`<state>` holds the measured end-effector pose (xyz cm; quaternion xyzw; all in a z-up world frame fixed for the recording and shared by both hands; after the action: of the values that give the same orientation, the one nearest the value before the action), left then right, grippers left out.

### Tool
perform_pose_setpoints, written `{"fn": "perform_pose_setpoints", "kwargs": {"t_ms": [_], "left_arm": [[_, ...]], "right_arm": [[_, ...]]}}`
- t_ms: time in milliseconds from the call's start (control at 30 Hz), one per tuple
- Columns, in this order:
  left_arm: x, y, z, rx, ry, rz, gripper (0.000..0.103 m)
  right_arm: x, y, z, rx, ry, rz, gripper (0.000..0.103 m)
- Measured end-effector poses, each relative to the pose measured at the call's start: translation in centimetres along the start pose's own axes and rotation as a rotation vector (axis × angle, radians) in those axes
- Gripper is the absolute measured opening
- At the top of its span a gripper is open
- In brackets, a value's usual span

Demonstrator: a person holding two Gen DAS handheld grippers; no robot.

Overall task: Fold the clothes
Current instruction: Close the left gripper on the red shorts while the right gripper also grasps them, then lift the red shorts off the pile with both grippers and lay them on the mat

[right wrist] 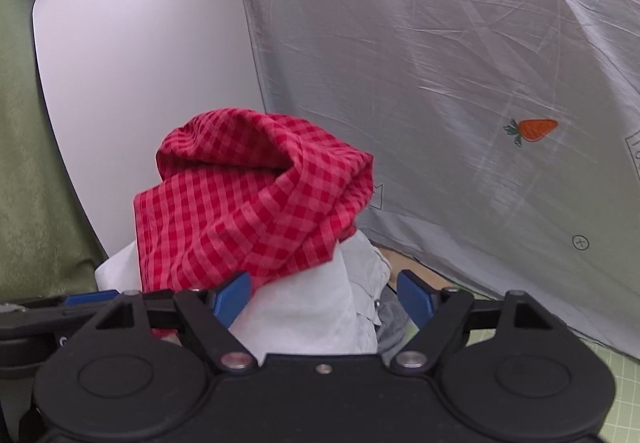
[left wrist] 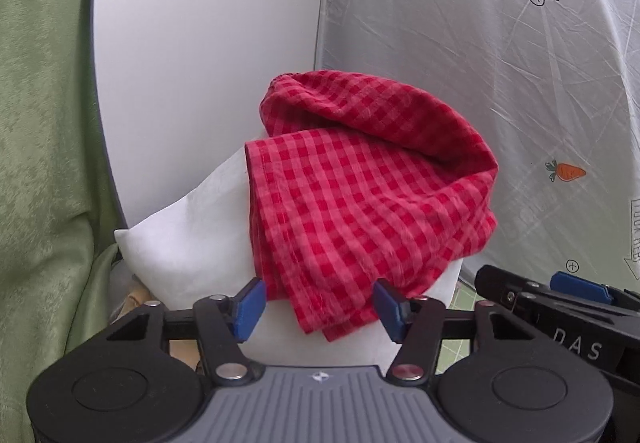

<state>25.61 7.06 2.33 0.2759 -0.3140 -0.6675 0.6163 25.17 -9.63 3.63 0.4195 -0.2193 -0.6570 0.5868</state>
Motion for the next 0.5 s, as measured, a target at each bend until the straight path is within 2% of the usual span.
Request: {"fn": "perform_pose_setpoints", "kwargs": {"t_ms": [33,67,100,167,200,233,300,433,500], "left_arm": [[-0.3,0.4,-0.6,-0.003,-0.015,0.007,0.031],[-0.5,0.8,-1.3,-0.006,-0.031,0.013,0.024],[-0.7,1.1,-1.8,-0.01,-0.039,0.016,0.013],[-0.8,1.6,-2.5,-0.011,-0.053,0.019,0.004],[-0.9,1.6,-2.8,-0.014,-0.061,0.026,0.001],[-0.8,1.6,-2.9,-0.011,-0.066,0.03,0.0],[-0.6,1.5,-2.7,0.0,-0.073,0.028,0.0],[0.6,1.2,-1.1,0.029,-0.088,0.001,0.0],[1.8,0.9,0.3,0.045,-0.099,-0.021,0.0]], "right_arm": [[-0.4,0.6,-0.8,0.002,0.017,-0.011,0.078],[-0.6,0.9,-1.5,-0.005,0.034,-0.019,0.077],[-0.9,1.1,-2.3,-0.013,0.051,-0.027,0.071],[-1.3,1.4,-3.7,-0.04,0.081,-0.037,0.053],[-1.5,1.4,-4.3,-0.055,0.091,-0.033,0.037],[-1.6,1.3,-4.6,-0.057,0.097,-0.028,0.021],[-1.3,0.9,-4.1,-0.029,0.108,-0.02,0.008],[-0.7,0.1,-1.6,0.048,0.117,-0.003,0.004],[-0.1,-0.3,0.5,0.097,0.087,0.009,0.004]]}}
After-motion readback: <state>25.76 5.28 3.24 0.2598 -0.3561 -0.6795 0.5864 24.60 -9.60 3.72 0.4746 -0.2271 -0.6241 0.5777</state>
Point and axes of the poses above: each gripper's, at about its wrist camera, not at the fingertips, and z roughly against the way its jaws point, x to its right, y to its top, the point moved 2 cm from there along -z, roughly the way its jaws point, and after that the axes turned 15 degrees about -z, right-handed, at the moved point
